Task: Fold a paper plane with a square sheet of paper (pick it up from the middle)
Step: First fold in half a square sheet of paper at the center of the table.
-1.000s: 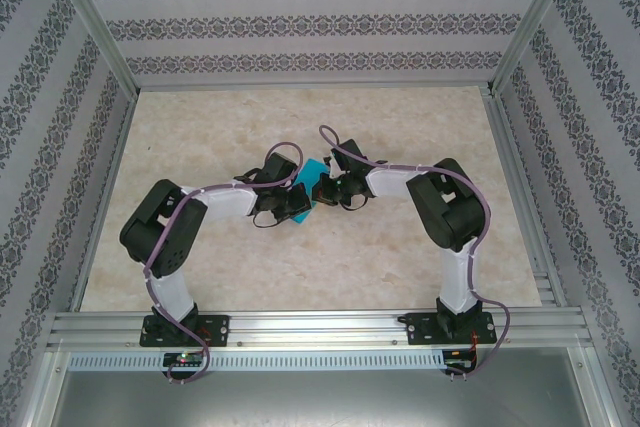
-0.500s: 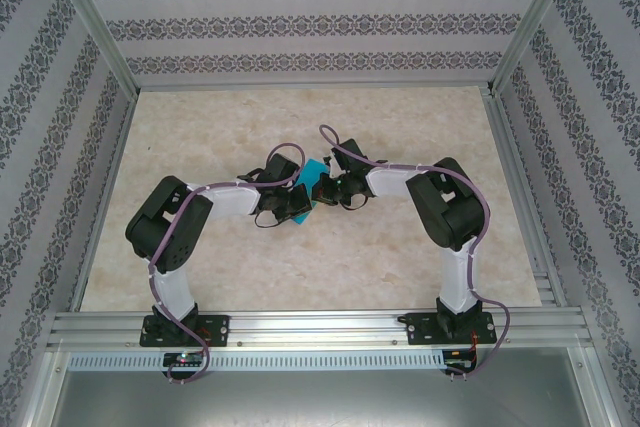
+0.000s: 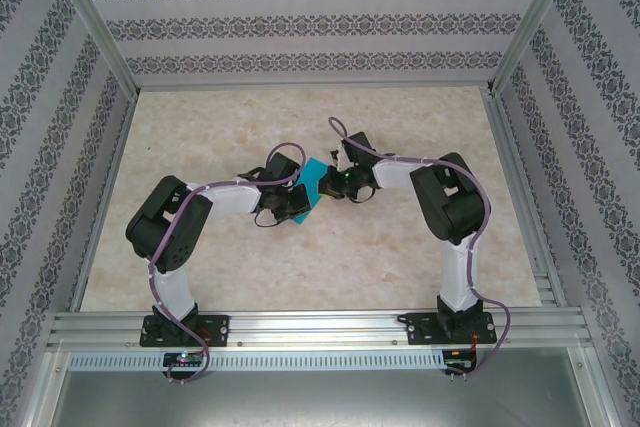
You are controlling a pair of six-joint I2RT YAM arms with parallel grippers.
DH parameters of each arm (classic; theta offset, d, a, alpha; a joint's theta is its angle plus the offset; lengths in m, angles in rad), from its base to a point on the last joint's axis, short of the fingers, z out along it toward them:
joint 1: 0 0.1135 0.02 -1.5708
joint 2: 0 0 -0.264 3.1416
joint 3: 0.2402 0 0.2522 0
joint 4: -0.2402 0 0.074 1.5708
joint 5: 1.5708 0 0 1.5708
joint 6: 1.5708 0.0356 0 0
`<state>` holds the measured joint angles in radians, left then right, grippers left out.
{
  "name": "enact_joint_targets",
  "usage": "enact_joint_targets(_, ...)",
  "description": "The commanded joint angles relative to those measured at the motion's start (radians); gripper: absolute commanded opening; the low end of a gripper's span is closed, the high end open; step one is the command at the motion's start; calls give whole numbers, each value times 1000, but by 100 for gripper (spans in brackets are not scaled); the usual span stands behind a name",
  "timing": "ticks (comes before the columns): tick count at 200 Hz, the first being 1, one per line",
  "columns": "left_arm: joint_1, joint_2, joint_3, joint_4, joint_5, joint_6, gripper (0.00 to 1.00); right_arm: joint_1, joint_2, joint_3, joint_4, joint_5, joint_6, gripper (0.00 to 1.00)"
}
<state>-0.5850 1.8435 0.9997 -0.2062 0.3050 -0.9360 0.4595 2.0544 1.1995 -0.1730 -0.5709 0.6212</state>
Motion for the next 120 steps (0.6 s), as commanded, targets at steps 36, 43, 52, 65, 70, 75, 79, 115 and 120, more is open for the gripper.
enact_joint_targets(36, -9, 46, -15, -136, -25, 28, 0, -99, 96, 98, -35, 127, -28, 0)
enact_joint_targets(43, -9, 46, -16, -136, -23, 28, 0, -105, 104, 110, -39, 127, -23, 0)
enact_joint_targets(52, -9, 47, -16, -136, -23, 28, 0, -115, 115, 128, -45, 132, -18, 0)
enact_joint_targets(65, -9, 48, -17, -138, -21, 29, 0, -128, 122, 144, -46, 141, -12, 0)
enact_joint_targets(70, -9, 47, -16, -137, -21, 29, 0, -134, 121, 150, -45, 144, -8, 0)
enact_joint_targets(75, -9, 48, -17, -137, -21, 29, 0, -139, 121, 155, -46, 148, -6, 0)
enact_joint_targets(79, -9, 48, -19, -137, -21, 29, 0, -142, 120, 160, -46, 149, -3, 0)
enact_joint_targets(115, -10, 49, -16, -136, -17, 29, 0, -174, 133, 228, -98, 160, -24, 0)
enact_joint_targets(120, -9, 49, -16, -135, -15, 31, 0, -179, 128, 236, -111, 164, -31, 0)
